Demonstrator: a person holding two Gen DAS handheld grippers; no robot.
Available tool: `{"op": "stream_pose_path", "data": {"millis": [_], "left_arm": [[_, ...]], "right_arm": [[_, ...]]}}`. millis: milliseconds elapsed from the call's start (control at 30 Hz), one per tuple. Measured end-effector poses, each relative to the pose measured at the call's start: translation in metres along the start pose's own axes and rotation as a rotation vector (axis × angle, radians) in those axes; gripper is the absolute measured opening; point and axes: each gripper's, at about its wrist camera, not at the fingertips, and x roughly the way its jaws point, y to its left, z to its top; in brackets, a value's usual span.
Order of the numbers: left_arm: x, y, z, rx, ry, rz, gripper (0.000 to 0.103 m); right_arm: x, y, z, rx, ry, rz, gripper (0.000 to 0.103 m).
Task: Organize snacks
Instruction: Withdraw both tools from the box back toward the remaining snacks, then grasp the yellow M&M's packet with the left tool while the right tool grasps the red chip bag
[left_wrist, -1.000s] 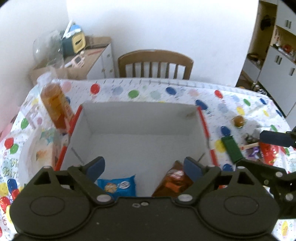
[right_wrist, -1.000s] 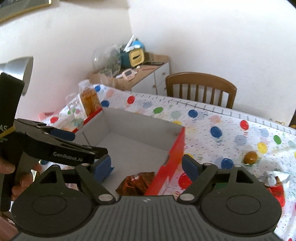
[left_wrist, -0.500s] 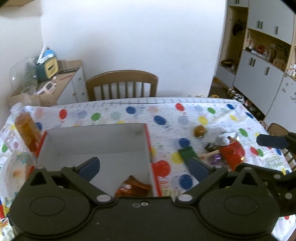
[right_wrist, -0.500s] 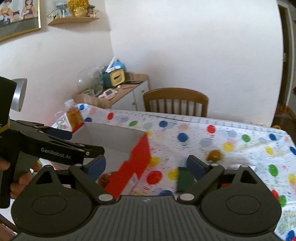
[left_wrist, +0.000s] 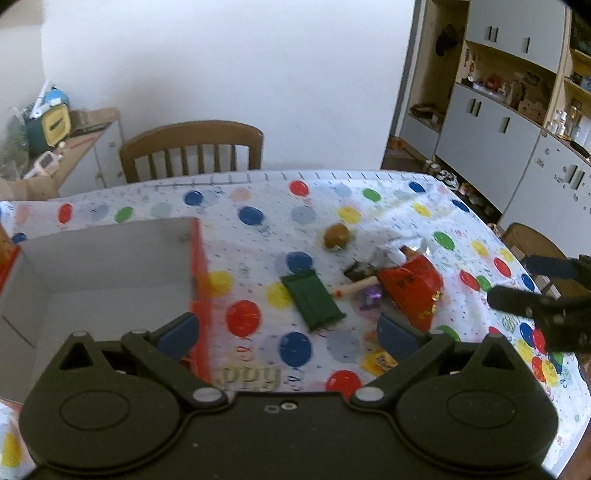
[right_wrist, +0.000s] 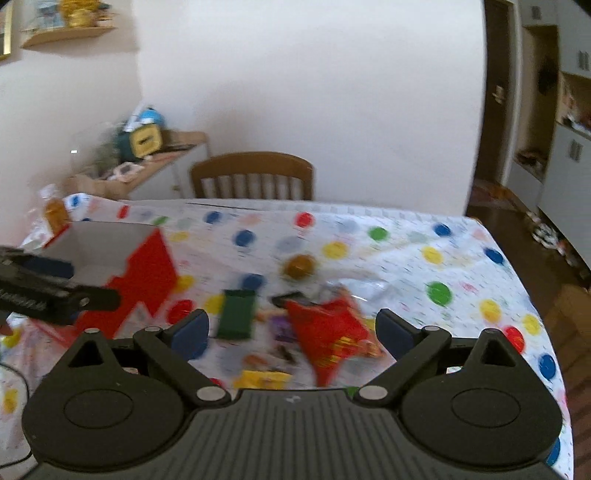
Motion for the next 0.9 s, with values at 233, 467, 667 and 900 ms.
{"op": "stream_pose_path", "data": {"millis": [233, 467, 667, 900], "left_arm": [[0.031, -0.032, -0.011, 0.035, 0.042, -0.02, 0.102], [0.062, -0.059, -0.023, 0.064, 0.098, -0.061, 0.1], [0.084, -0.077, -0.032, 0.074, 0.138, -0.063, 0.097], [0.107, -0.089, -0.038, 0.084, 0.172, -0.086, 0.087]], "right_arm": [[0.021, -0.043, -0.006, 0.054, 0.056, -0.048, 0.097], [0.051, -0.064, -0.009, 0.083, 0.107, -0.052, 0.097], [0.079, -0.066, -0.006, 0.071, 0.142, -0.027, 0.097], [0.112, -0.055, -0.008, -0.023, 0.204, 0.018, 0.097]]}}
